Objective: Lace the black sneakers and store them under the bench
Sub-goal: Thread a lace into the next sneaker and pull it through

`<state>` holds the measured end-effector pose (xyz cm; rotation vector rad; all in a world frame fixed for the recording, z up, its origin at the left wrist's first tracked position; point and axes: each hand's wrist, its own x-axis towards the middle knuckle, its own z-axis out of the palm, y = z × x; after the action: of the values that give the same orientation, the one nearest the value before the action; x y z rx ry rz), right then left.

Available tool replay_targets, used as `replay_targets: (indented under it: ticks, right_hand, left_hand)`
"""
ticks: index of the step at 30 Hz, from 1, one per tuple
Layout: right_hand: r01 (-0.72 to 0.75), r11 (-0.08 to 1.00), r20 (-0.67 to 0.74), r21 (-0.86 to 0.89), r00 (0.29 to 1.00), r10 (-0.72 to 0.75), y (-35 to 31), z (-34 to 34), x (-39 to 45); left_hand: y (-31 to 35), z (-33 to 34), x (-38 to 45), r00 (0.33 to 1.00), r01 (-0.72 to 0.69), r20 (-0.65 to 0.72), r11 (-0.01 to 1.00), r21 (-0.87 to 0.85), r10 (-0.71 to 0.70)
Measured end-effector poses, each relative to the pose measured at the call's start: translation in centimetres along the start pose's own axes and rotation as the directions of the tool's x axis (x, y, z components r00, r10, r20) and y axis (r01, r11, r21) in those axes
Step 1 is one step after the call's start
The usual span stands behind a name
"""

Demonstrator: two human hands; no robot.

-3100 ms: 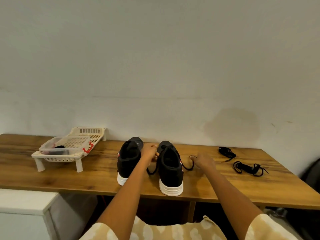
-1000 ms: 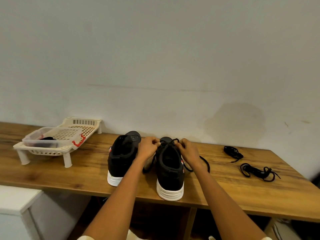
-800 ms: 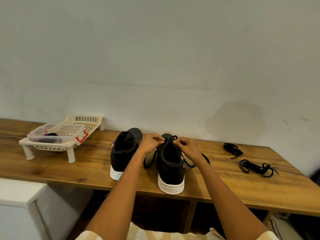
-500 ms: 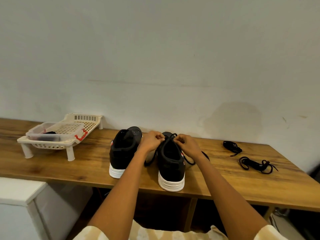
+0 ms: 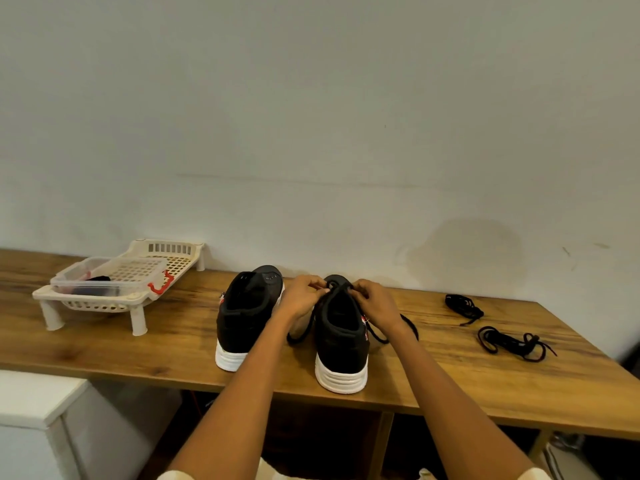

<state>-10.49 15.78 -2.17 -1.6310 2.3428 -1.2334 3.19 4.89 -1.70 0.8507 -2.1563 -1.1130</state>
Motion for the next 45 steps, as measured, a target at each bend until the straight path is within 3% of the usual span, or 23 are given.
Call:
replay_targets:
  ticks: [3,6,9,13,17,20,23,25,31,33,35,38,42,45]
  right_hand:
    - [-0.068,0.998,-0.069,0.014,0.995,0.069,-0.1,0.1,0.0]
    - [-0.091,0.996,-0.091,-0.002,0.992,0.090,-0.1,0.3,0.1]
    - [-0.091,0.989,-0.134,0.120,0.985,0.107,0.0,0.0,0.1]
    - [-0.028,0.984,-0.063,0.178,0.997,0.040,0.2,-0.9,-0.3]
    - [0.019,0.986,0.075,0.166,0.997,-0.032,-0.1,-1.3,-0.7]
    - [-0.013,0.992,0.069,0.123,0.998,0.004,-0.4,-1.2,-0.4]
    - [-0.010,1.000,0.061,0.022,0.998,0.008,-0.5,-1.1,-0.3]
    - [-0.016,0.998,0.030,0.065,0.999,0.014,-0.6,-1.1,-0.4]
    - [-0.099,0.957,-0.032,0.273,0.993,0.112,-0.2,-1.1,-0.6]
    - [-0.067,0.960,-0.001,0.271,0.998,0.070,0.1,-1.3,-0.8]
    - [-0.012,0.974,0.055,0.228,0.999,-0.001,0.2,-1.6,-1.0]
    - [-0.006,0.975,0.102,0.223,0.995,-0.018,0.2,-1.7,-1.0]
    - [-0.104,0.948,0.051,0.300,0.994,0.093,0.4,-1.5,-0.6]
    - [-0.194,0.864,0.021,0.465,0.978,0.208,0.5,-1.6,-0.6]
  left_hand:
    - [0.2,0.1,-0.1,0.995,0.010,-0.103,1.000,0.005,-0.010]
    - [0.1,0.2,0.0,0.990,0.070,-0.121,0.996,-0.057,-0.077]
    - [0.3,0.5,-0.1,0.986,0.089,-0.127,0.988,-0.130,-0.106]
    - [0.5,0.1,-0.4,0.983,0.006,-0.183,0.998,0.057,0.004]
    - [0.6,0.1,-0.6,0.998,-0.058,-0.033,0.998,0.027,0.059]
    - [1.1,0.1,-1.0,0.996,-0.066,-0.054,0.996,0.063,0.069]
    - [1.4,-0.1,-1.0,0.991,-0.092,-0.080,0.974,0.207,0.110]
    - [1.4,-0.2,-0.9,0.993,-0.079,-0.071,0.971,0.226,0.098]
    - [0.8,-0.7,-1.0,0.999,-0.047,-0.015,0.995,0.085,0.048]
    - [0.2,-0.9,-0.9,0.998,-0.057,0.009,0.998,0.020,0.057]
    - [0.1,-1.0,-1.0,0.995,-0.095,0.041,0.994,0.054,0.093]
    - [0.7,-0.7,-1.2,0.992,-0.118,-0.019,0.985,0.125,0.121]
    - [0.9,-0.5,-1.0,0.995,-0.053,-0.071,0.988,0.145,0.064]
    - [0.6,-0.3,-0.8,0.999,0.034,0.000,0.999,-0.041,-0.034]
